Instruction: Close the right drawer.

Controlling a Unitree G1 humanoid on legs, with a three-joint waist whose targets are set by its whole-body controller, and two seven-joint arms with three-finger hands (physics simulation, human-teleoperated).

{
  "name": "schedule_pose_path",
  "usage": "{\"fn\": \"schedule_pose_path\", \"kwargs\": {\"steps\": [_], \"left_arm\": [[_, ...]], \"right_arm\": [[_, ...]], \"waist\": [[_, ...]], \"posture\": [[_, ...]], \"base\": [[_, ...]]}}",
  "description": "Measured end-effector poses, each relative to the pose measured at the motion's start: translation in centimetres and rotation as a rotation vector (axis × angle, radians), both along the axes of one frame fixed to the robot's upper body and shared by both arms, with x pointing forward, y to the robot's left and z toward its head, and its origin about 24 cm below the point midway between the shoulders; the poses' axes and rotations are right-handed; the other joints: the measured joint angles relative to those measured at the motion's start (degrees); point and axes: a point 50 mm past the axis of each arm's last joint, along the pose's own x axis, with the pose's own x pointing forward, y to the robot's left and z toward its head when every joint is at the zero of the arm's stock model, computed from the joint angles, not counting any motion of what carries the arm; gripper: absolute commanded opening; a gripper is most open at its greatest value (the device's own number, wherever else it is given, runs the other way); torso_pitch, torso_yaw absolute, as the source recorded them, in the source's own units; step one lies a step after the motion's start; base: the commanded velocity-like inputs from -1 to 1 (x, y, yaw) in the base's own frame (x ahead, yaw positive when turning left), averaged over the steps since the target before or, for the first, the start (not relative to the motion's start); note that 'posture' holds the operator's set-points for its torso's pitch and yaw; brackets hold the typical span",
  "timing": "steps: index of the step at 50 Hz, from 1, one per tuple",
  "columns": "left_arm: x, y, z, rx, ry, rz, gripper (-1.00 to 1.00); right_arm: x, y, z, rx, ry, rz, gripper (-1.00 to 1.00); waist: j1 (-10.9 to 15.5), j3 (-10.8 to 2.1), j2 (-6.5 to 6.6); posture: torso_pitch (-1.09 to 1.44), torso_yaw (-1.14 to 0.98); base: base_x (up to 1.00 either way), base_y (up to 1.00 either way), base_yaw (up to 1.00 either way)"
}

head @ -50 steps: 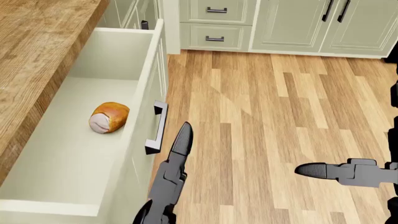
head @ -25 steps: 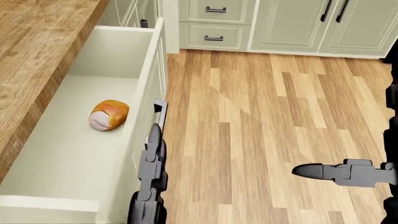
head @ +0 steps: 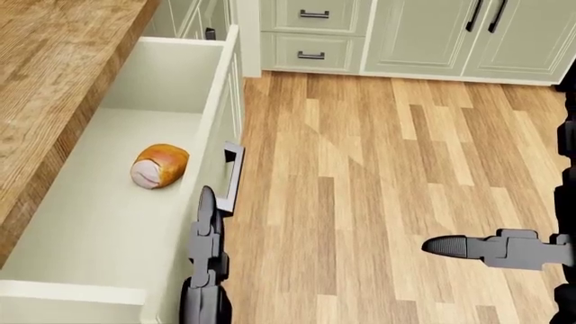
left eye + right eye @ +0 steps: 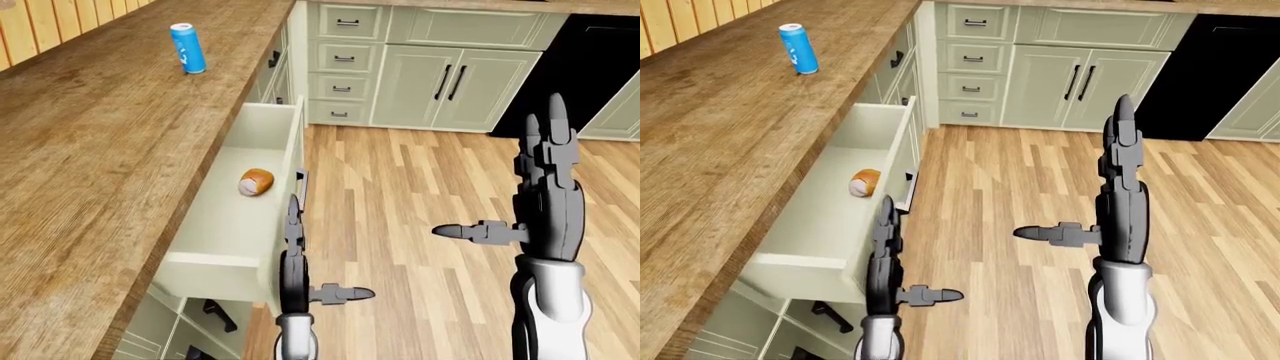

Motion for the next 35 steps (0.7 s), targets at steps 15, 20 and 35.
{"fn": "schedule_pose_path", "kwargs": {"steps": [15, 20, 35], "left_arm": [[0.5, 0.1, -1.1, -0.014, 0.071, 0.010, 1.00], [0.7, 0.4, -1.3, -0.021, 0.086, 0.034, 1.00], [0.7, 0.6, -1.4, -0.030, 0.101, 0.057, 1.00]], "right_arm": [[0.0, 0.0, -0.1, 0.001, -0.001, 0.002, 1.00], [0.1, -0.1, -0.3, 0.001, 0.004, 0.001, 1.00], [0.0, 0.0, -0.1, -0.002, -0.003, 0.003, 1.00]], "waist": [[-0.1, -0.06, -0.09], [-0.1, -0.04, -0.07], [-0.2, 0.04, -0.05]], "posture": [[0.00, 0.00], [0.00, 0.00], [0.00, 0.00]], "base": [[0.00, 0.00, 0.00], [0.00, 0.00, 0.00], [0.00, 0.00, 0.00]]}}
